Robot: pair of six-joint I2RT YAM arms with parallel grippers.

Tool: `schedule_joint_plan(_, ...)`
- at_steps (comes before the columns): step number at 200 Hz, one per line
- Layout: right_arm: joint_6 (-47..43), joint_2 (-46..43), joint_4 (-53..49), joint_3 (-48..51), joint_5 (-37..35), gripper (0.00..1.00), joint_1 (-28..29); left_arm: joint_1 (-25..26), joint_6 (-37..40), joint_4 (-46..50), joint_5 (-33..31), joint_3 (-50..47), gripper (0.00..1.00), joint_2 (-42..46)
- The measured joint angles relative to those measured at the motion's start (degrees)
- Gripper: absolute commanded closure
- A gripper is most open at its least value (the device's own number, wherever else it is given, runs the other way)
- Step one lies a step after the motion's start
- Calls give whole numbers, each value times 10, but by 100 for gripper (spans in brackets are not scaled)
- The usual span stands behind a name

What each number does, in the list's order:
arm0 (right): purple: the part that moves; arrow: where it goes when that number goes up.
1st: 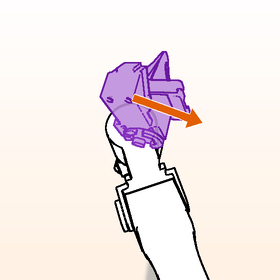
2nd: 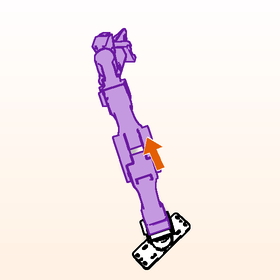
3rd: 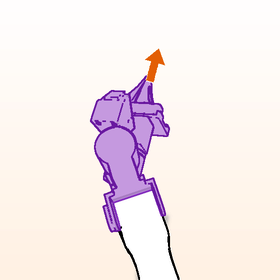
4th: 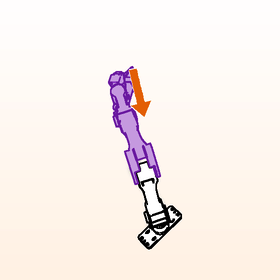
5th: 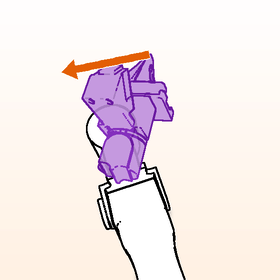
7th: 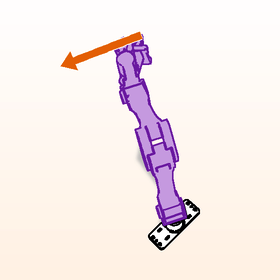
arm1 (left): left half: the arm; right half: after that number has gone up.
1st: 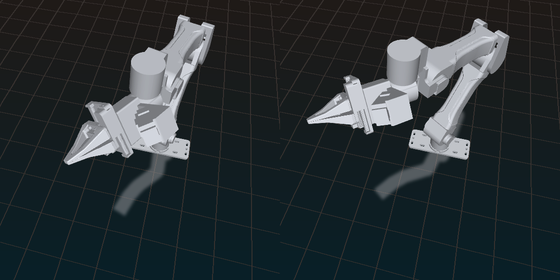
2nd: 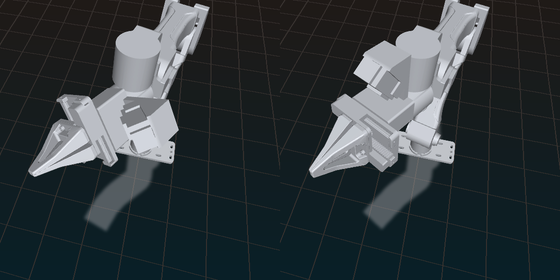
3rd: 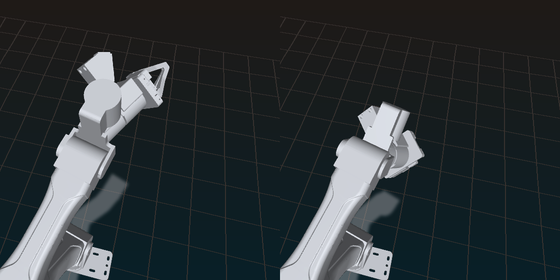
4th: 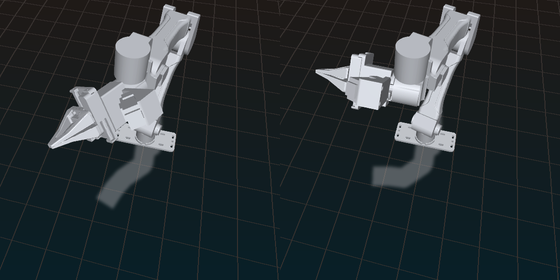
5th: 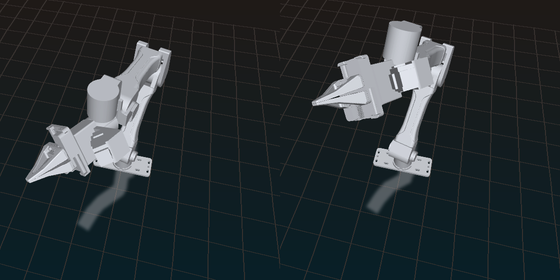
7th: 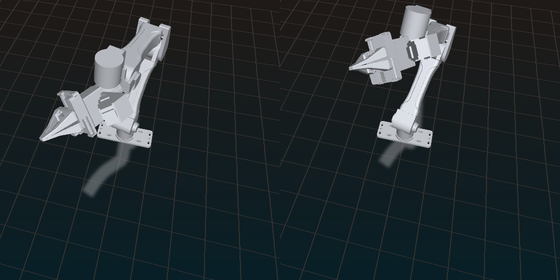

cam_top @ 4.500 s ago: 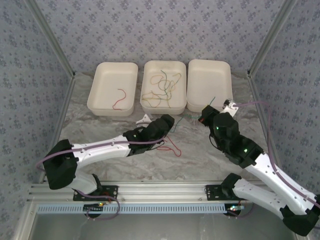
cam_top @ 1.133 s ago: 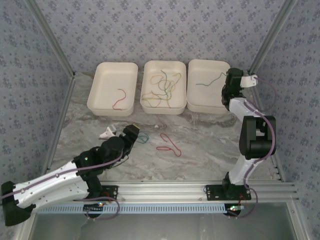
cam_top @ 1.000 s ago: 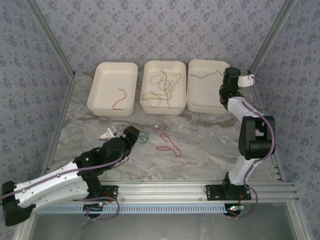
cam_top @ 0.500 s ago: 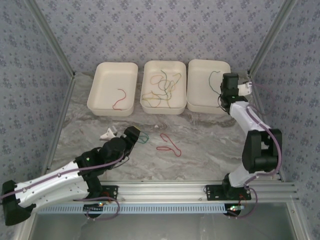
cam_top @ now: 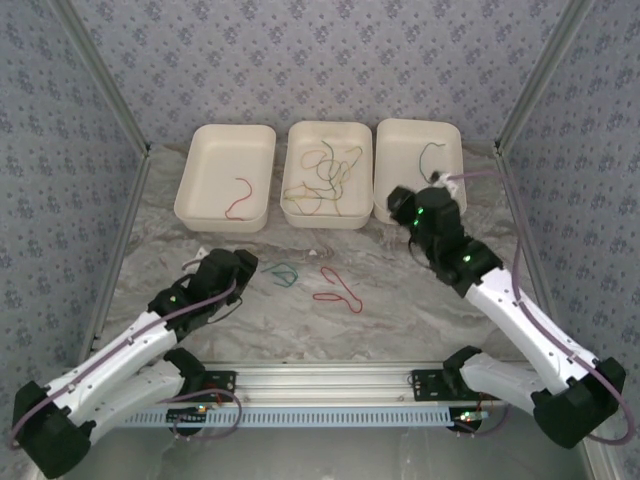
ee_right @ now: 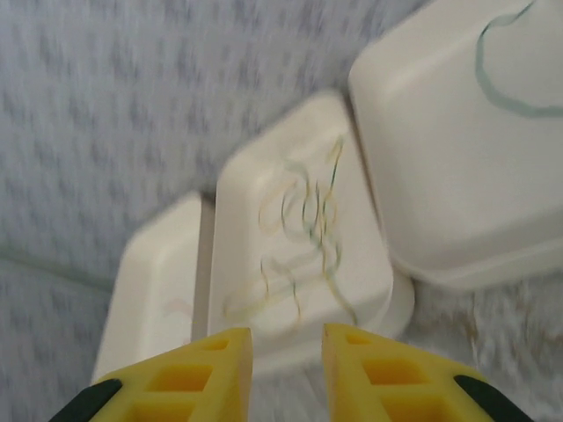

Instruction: Untangle the cables

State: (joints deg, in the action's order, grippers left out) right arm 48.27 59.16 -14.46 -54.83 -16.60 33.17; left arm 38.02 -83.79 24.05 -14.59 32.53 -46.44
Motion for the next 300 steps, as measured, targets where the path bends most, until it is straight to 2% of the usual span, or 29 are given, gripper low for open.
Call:
schedule_joint_plan(30,-34,41,-14,57,22,70,129,-55,24,-21,75,-8,40,-55)
schedule_joint_plan(47,-59,106,-5,51,53,70,188,-69,26,-39,104,-10,43,-98)
schedule_joint_plan(61,-90,182,-4,20,90,70,210,-70,25,-47,119,-10,43,-117)
schedule_joint_plan(85,-160,318,-8,-66,135,64,222,-70,19,-52,124,-30,42,-89)
schedule_joint_plan(114,-253,428,-39,-162,157,58,221,-76,12,-25,121,-65,37,30)
schedule_joint_plan(168,-357,534,-105,-283,170,57,208,-83,11,18,140,-111,28,233)
schedule_joint_plan(213,-397,586,-153,-333,164,56,206,-84,42,53,197,-124,23,308)
schedule_joint_plan(254,-413,613,-169,-367,164,71,201,-84,61,88,236,-136,24,323)
schedule_joint_plan(265,-412,615,-170,-368,165,76,200,-84,62,93,240,-138,24,334)
schedule_joint_plan(292,-412,615,-170,-368,164,100,200,-84,62,94,244,-139,25,340)
schedule_joint_plan(300,-415,615,-169,-368,164,100,200,-84,62,94,245,-141,26,340)
